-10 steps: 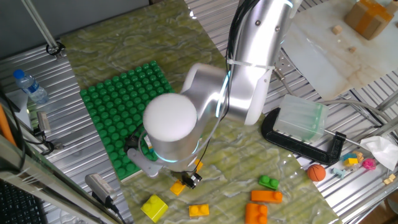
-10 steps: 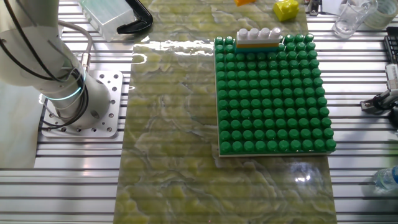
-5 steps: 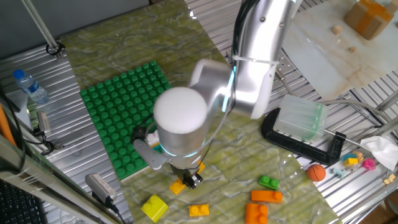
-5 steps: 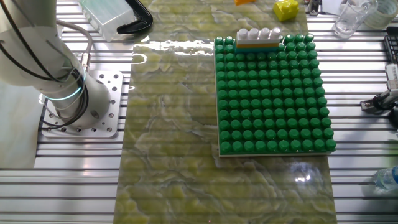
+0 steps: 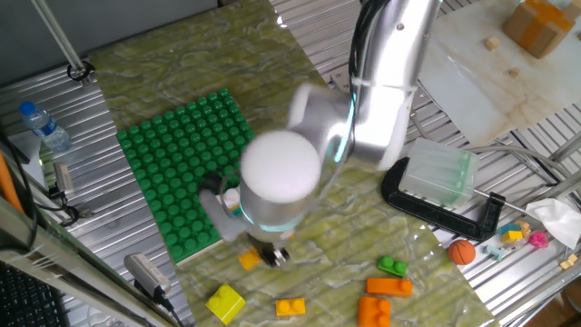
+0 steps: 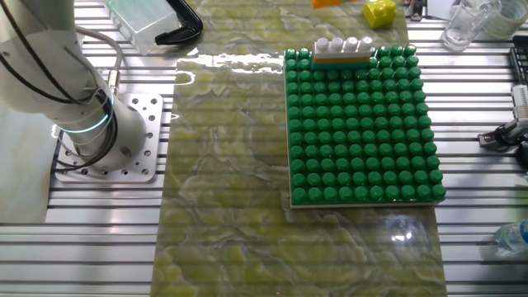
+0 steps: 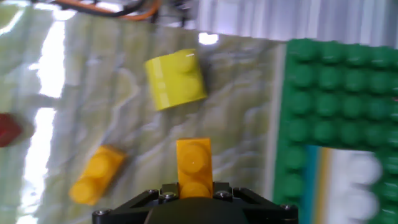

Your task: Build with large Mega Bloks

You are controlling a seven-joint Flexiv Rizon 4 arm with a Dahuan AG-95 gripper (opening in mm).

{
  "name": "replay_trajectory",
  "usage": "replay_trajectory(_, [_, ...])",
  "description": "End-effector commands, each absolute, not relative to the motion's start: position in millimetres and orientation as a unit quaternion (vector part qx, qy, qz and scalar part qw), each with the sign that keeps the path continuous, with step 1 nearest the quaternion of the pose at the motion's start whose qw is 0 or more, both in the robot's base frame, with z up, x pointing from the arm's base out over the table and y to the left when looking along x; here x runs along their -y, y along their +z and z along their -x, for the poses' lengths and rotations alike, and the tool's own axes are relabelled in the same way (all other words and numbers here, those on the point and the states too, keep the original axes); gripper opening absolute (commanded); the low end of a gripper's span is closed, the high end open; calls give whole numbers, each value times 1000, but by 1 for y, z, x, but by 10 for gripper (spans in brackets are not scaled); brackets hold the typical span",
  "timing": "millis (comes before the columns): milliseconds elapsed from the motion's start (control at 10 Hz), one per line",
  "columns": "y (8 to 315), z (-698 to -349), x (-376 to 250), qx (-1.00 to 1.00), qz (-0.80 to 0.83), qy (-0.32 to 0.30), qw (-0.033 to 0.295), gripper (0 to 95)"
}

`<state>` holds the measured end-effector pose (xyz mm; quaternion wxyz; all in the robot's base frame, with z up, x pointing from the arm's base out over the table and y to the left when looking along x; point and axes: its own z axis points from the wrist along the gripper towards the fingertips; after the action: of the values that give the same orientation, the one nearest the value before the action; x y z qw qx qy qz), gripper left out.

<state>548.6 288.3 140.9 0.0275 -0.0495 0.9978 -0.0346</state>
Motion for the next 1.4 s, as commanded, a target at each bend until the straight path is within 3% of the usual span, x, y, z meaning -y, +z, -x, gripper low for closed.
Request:
replay_trajectory(100, [161,-547,-260,-996,84,2,20,0])
replay_trajectory(500, [181,-555,-239,-994,105,0,12,0])
replay_trajectory(1000, [181,-555,-239,-998,44,-2,46,0])
replay_trajectory(1400, [194,-574,-214,-998,54,-6,29,0])
